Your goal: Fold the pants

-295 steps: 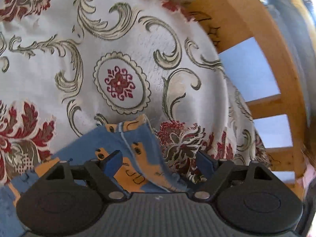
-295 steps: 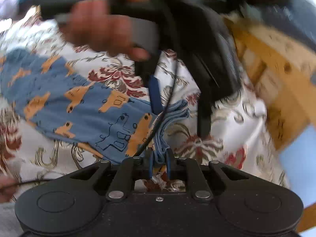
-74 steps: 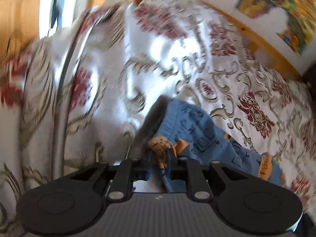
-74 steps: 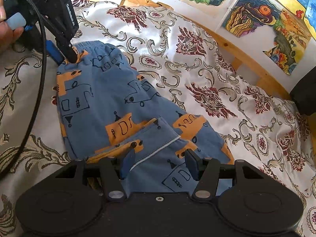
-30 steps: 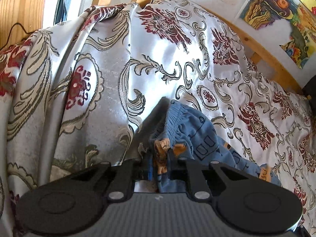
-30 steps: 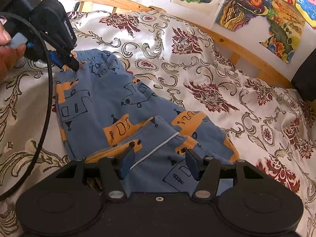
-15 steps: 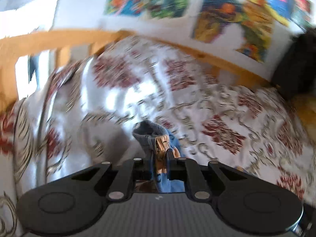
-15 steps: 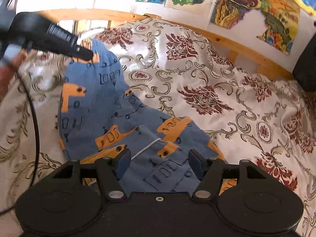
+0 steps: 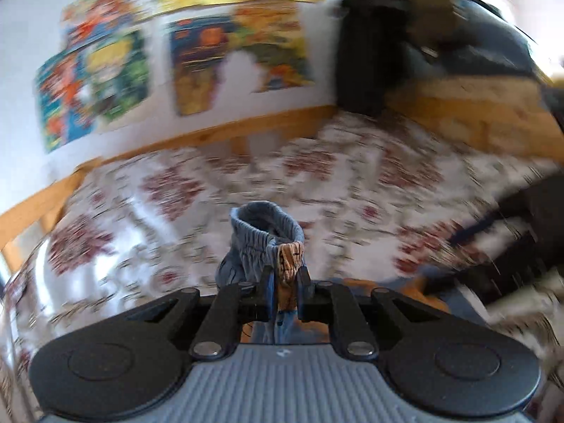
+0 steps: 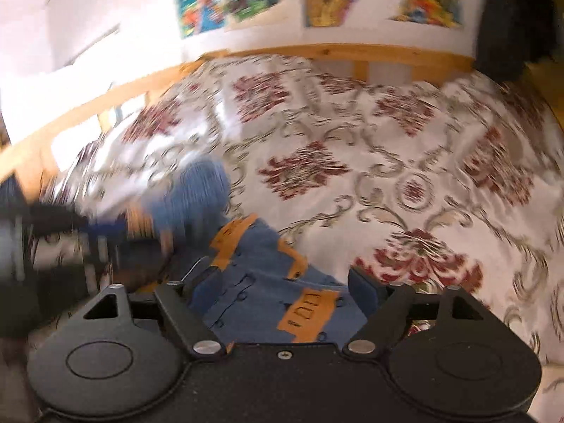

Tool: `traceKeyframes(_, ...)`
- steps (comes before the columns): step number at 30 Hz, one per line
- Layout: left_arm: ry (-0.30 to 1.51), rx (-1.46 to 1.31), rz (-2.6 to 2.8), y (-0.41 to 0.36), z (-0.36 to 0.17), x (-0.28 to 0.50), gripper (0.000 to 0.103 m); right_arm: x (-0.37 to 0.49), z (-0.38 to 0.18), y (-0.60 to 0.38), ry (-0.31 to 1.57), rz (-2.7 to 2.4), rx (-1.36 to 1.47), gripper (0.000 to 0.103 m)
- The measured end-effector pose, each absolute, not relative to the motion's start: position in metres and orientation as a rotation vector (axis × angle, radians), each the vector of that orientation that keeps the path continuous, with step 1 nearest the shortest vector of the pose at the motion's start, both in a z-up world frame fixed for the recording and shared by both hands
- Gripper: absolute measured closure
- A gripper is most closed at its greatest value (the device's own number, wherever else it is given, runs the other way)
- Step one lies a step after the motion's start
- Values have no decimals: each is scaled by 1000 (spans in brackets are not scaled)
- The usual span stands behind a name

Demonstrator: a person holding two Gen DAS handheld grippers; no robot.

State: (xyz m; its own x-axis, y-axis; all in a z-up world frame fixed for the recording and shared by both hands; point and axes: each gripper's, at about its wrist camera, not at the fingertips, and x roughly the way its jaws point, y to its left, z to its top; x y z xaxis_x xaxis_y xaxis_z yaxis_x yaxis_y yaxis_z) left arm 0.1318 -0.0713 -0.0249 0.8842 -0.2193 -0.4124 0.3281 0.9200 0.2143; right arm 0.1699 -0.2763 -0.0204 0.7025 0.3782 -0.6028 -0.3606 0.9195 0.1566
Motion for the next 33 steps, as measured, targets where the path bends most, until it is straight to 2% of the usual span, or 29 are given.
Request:
traceKeyframes(3, 414, 389, -354, -111, -43, 123, 90, 173, -28, -300, 671, 369, 146, 17)
traceKeyframes(6, 452, 466, -398, -141, -63, 116, 90, 181, -46, -316, 743, 378, 297, 18)
traceKeyframes(11, 461, 541, -419, -162, -88, 106, 90, 200, -67, -317, 830, 462, 438, 25)
traceKeyframes(17, 443, 559, -420, -163, -98, 100, 90, 210, -83, -310, 895, 475, 510, 43)
traceKeyframes(19, 440, 554, -418, -162, -97, 101, 90, 210, -87, -311, 907, 475, 543, 59)
traceKeyframes(25, 450, 547, -423, -161, -99, 103, 90, 213, -96, -311, 929, 488, 637, 86)
traceKeyframes(28, 451, 545, -420, -161, -98, 103, 90, 210, -90, -311, 908, 488, 625, 92)
traceKeyframes(33, 434, 565, -414, -166, -94, 100, 90, 204, -76, -316, 871, 476, 593, 93)
